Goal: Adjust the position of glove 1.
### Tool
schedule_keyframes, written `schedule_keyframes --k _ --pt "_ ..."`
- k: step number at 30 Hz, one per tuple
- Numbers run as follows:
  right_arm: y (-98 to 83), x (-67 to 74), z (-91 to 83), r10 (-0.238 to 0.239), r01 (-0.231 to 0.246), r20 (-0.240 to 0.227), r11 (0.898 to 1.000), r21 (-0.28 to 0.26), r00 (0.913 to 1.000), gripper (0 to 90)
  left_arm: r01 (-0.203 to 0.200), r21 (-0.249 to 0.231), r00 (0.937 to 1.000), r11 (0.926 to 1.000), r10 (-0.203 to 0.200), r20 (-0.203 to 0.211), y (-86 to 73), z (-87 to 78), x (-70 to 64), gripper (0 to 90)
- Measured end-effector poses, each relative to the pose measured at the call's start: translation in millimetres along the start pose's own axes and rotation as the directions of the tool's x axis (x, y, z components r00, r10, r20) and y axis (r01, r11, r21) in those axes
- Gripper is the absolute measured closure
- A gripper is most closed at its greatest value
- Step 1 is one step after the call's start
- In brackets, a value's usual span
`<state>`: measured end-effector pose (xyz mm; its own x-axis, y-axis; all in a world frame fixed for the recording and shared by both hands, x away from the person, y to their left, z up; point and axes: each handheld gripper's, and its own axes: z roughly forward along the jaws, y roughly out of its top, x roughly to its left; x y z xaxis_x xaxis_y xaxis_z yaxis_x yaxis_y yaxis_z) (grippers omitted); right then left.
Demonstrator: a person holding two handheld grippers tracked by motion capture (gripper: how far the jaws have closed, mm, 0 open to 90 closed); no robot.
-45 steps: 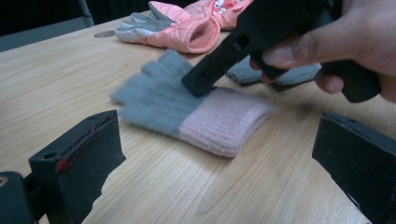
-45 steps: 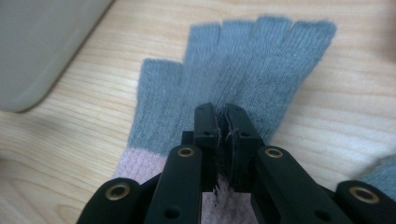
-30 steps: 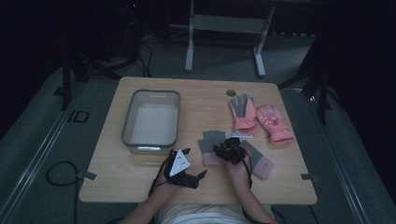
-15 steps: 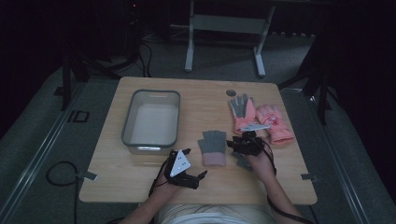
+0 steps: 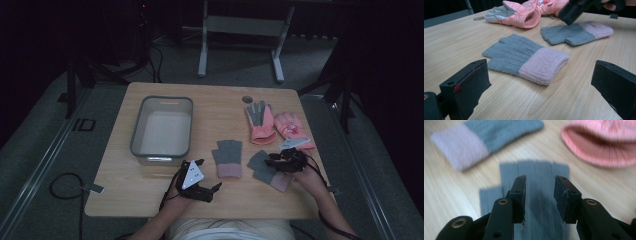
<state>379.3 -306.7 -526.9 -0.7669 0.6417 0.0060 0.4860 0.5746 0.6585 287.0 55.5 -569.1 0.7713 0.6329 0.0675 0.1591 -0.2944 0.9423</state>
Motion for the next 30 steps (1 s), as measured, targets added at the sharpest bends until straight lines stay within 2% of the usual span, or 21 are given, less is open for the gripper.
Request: schedule_keyframes --k 1,3,6,11,14,16,18,24,27,30 --pt "0.0 0.0 0.0 0.0 0.0 0.0 1.0 0.0 1.0 62.3 0.0 0.0 1.0 1.0 0.0 0.0 0.0 0.0 0.0 0.9" --pt "-10.0 0.2 -1.2 -0.014 0.015 -0.028 1.0 0.025 0.9995 63.3 -0.002 0.001 1.0 1.0 0.002 0.0 0.0 0.1 -0.1 1.0" --pt "-12.6 2.9 0.6 -0.035 0.036 -0.048 0.999 0.035 0.9983 63.3 0.0 0.001 1.0 1.0 0.0 0.0 0.0 0.1 0.1 0.9" --pt "-15.4 2.3 6.4 -0.052 0.054 -0.043 0.997 0.053 0.9977 63.8 -0.001 0.001 1.0 1.0 0.001 -0.002 0.0 0.2 -0.3 0.9" --pt "-16.5 5.5 7.6 -0.076 0.076 -0.018 0.996 0.046 0.997 66.9 -0.004 -0.001 1.0 1.0 0.004 0.003 0.0 0.0 -0.7 0.9" --pt "-18.1 5.3 7.8 -0.066 0.067 -0.019 0.997 0.036 0.9976 71.6 -0.007 0.001 1.0 1.0 0.007 0.0 0.0 0.2 -1.2 0.9" --pt "-19.7 3.8 7.5 -0.034 0.034 -0.022 0.999 0.024 0.9992 76.9 -0.007 0.004 1.0 1.0 0.007 -0.001 0.2 0.3 -1.1 0.9" --pt "-22.2 6.9 6.9 0.03 -0.03 0.003 1.0 0.005 0.9996 83.1 -0.004 0.005 1.0 1.0 0.004 -0.003 0.2 0.4 -1.0 0.9" --pt "-19.0 12.4 5.2 0.046 -0.046 0.04 0.999 0.01 0.9981 85.3 -0.006 0.006 1.0 1.0 0.006 -0.005 0.3 0.4 -1.1 0.9" --pt "-15.4 23.6 -3.3 0.054 -0.05 0.11 0.998 -0.039 0.9924 85.5 -0.006 0.003 1.0 1.0 0.006 -0.001 0.2 0.2 -0.8 0.9"
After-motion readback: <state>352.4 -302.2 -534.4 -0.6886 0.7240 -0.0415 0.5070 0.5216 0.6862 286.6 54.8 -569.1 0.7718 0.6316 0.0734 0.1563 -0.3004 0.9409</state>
